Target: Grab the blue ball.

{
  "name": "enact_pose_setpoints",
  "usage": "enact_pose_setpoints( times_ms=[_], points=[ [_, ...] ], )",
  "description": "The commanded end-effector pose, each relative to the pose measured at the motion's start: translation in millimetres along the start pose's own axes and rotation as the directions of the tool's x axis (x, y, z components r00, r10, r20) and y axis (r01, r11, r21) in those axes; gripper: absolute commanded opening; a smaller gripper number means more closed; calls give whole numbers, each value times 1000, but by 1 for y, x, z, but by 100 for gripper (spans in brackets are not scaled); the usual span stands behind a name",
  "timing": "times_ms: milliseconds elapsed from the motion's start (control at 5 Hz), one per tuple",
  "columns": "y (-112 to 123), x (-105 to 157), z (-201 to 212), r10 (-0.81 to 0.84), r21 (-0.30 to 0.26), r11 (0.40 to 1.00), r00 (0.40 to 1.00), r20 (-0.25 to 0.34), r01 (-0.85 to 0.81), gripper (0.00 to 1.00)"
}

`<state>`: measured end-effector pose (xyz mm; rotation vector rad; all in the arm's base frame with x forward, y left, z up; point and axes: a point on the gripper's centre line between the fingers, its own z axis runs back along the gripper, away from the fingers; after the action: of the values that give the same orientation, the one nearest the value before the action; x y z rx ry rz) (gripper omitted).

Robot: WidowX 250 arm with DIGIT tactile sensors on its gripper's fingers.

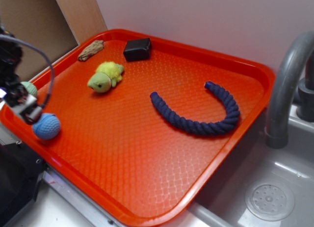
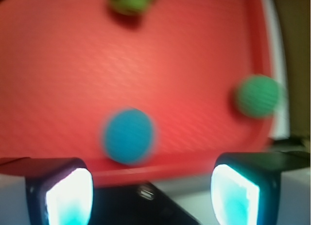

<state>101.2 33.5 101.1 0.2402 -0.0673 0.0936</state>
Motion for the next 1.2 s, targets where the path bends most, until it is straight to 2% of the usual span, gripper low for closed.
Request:
enact_pose_setpoints(
  times_ms=[0, 200, 400, 600, 800, 1000],
  points=[
    [1, -17, -37, 10, -158, 987, 1000, -20, -13, 100],
    [-25, 3, -42, -152, -265, 951, 987, 55, 161, 100],
    [-44, 18, -28, -223, -268, 932, 970, 100, 242, 100],
    [-47, 24, -28, -228, -266, 933, 970, 89, 244, 100],
    [-31, 14, -50, -191, -240, 953, 982, 6, 187, 100],
    [-18, 4, -60, -162, -219, 964, 986, -35, 151, 100]
  ],
)
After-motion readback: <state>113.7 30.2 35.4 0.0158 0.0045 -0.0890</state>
